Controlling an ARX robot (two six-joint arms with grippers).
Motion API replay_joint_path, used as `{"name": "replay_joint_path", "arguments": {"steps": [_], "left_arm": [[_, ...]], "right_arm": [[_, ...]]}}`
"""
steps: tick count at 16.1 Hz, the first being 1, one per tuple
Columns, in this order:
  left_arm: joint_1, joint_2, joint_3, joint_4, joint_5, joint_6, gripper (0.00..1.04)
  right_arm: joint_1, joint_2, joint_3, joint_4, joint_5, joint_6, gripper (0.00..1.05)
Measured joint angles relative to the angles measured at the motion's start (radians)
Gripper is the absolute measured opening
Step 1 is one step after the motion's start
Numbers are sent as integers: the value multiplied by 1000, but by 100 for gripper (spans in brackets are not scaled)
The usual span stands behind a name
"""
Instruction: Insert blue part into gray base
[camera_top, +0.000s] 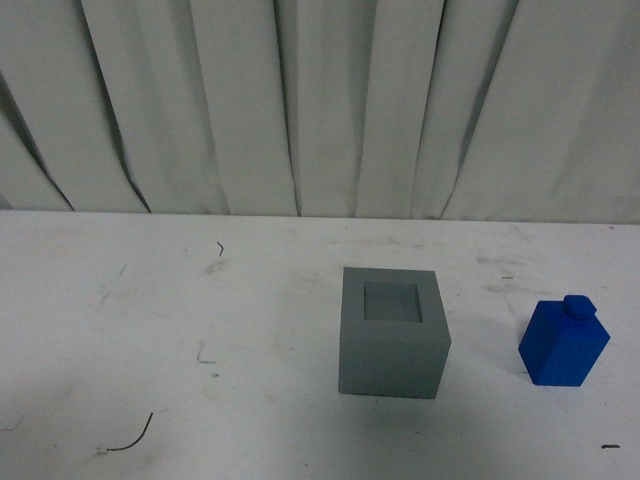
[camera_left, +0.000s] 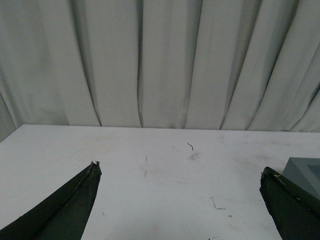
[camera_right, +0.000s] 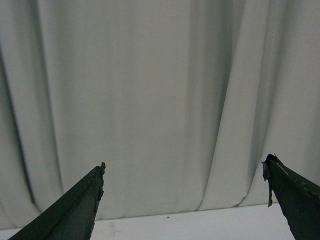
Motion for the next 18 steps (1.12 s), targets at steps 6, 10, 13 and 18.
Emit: {"name": "replay_joint_path", "arguments": {"steps": [6,10,13,18], "left_arm": [[0,0,0,0,0,0,98],[0,0,0,0,0,0,98],[0,0,0,0,0,0,98],[0,0,0,0,0,0,98]], "right_arm": [[108,596,560,-329,-146,-377,98],[175,633,657,-775,-290,-1011,98],[196,705,779,-1131,-245,-1435,98],[228,838,1012,-1564,-166,-1750,98]]}}
